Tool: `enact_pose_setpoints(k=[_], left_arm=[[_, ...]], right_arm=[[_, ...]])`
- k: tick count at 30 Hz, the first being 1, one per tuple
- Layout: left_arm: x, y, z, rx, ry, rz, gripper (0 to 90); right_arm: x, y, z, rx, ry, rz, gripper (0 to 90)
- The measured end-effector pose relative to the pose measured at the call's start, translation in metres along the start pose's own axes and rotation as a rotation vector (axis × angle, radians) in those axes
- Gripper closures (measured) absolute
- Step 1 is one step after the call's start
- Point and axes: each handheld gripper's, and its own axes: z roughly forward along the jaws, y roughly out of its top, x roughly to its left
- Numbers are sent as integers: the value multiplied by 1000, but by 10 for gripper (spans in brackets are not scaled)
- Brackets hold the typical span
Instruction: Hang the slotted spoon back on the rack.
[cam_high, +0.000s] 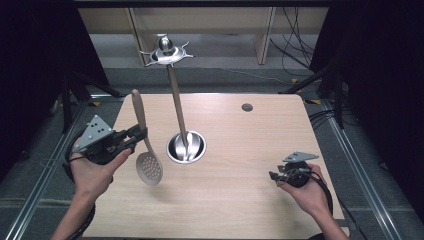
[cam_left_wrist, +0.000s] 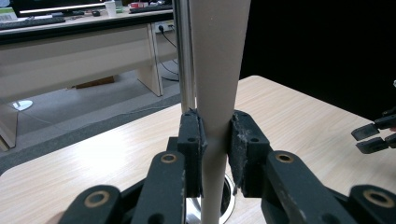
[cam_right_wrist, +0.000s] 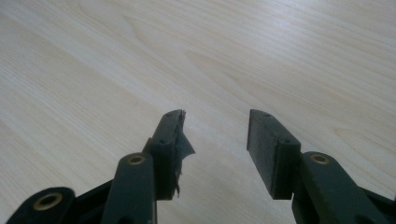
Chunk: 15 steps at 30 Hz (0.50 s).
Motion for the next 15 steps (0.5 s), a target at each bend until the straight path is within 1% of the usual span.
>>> enact_pose_setpoints(k=[1,2,3,4,5,6,7,8,9,11,12,13,14,15], left_arm=[[0,0,0,1,2,1,747],[0,0,0,0,3,1,747],[0,0,0,0,3,1,747],[1,0,-1,-2,4,-2,747],[0,1,-1,1,-2,-13,747],[0,1,-1,1,-2,-13,747],[1,2,-2,-4,0,-12,747],[2,3,-3,-12,6,2,747],[2,3,-3,-12,6,2,747],[3,4,-5,-18,1,2,747],[3,4,-6,-15,-11,-19,747],[3,4,-6,-15,-11,-19,747],[4,4,-6,-22,-5,-5,747],[5,4,-6,-18,-8,-3,747]], right_arm=[[0,1,0,11,22,12,562],[1,1,0,2,9,10,562],[1,1,0,2,9,10,562],[0,0,0,-10,-1,-16,562],[2,0,-1,-10,2,5,561],[2,0,-1,-10,2,5,561],[2,0,-2,-7,3,-2,560],[0,-1,-2,-13,-5,-26,560],[0,-1,-2,-13,-5,-26,560],[1,-1,-3,-13,-13,-24,557],[1,-1,-3,-13,-15,-24,557],[1,-1,-3,-13,-15,-24,557],[4,-1,-4,-6,-9,4,557],[4,-1,-4,-12,-13,4,557]])
